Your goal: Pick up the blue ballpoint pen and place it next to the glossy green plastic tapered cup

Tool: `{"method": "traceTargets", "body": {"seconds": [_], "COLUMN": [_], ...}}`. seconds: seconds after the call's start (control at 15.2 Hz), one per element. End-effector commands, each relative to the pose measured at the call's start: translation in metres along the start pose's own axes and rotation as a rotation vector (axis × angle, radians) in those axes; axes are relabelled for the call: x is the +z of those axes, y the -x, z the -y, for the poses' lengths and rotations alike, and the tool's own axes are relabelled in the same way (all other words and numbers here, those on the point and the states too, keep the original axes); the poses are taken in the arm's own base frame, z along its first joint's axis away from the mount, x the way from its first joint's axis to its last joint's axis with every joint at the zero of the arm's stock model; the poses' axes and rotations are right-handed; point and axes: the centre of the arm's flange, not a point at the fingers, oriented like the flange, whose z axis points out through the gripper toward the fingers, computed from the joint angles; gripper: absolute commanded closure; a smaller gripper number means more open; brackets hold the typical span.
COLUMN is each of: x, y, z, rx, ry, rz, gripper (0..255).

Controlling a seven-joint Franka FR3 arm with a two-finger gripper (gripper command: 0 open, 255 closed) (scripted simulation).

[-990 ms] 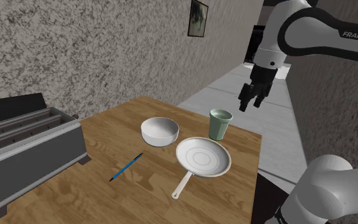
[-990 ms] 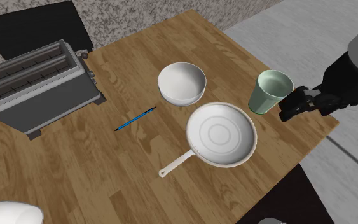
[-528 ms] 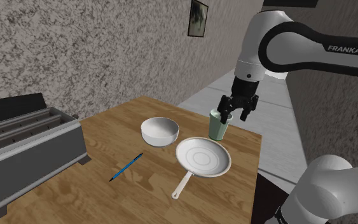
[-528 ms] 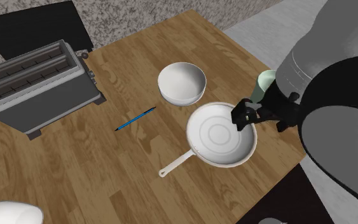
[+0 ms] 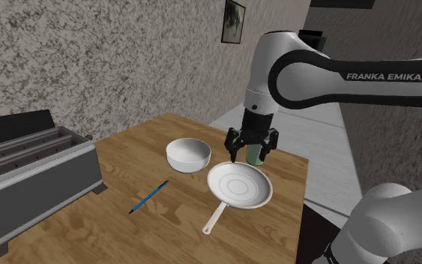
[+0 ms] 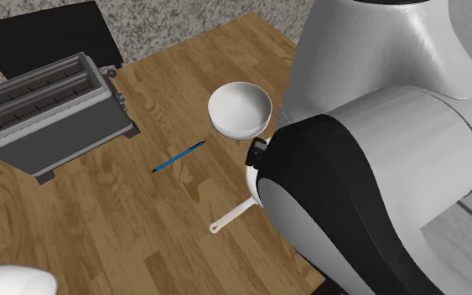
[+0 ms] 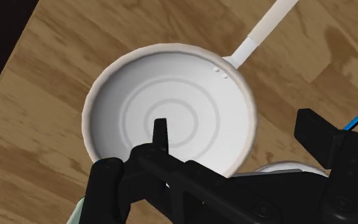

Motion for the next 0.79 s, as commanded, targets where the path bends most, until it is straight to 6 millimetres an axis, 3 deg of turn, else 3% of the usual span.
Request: {"method": "traceTargets", "body": {"seconds": [0.0, 0.73], "x": [0.010, 0.072], "y": [0.003, -0.009], "z": [0.026, 0.156], "rx": [0.056, 0.339], "ry": [-0.001, -0.001], "rz": [0.007, 0.042], "gripper": [0, 0]}}
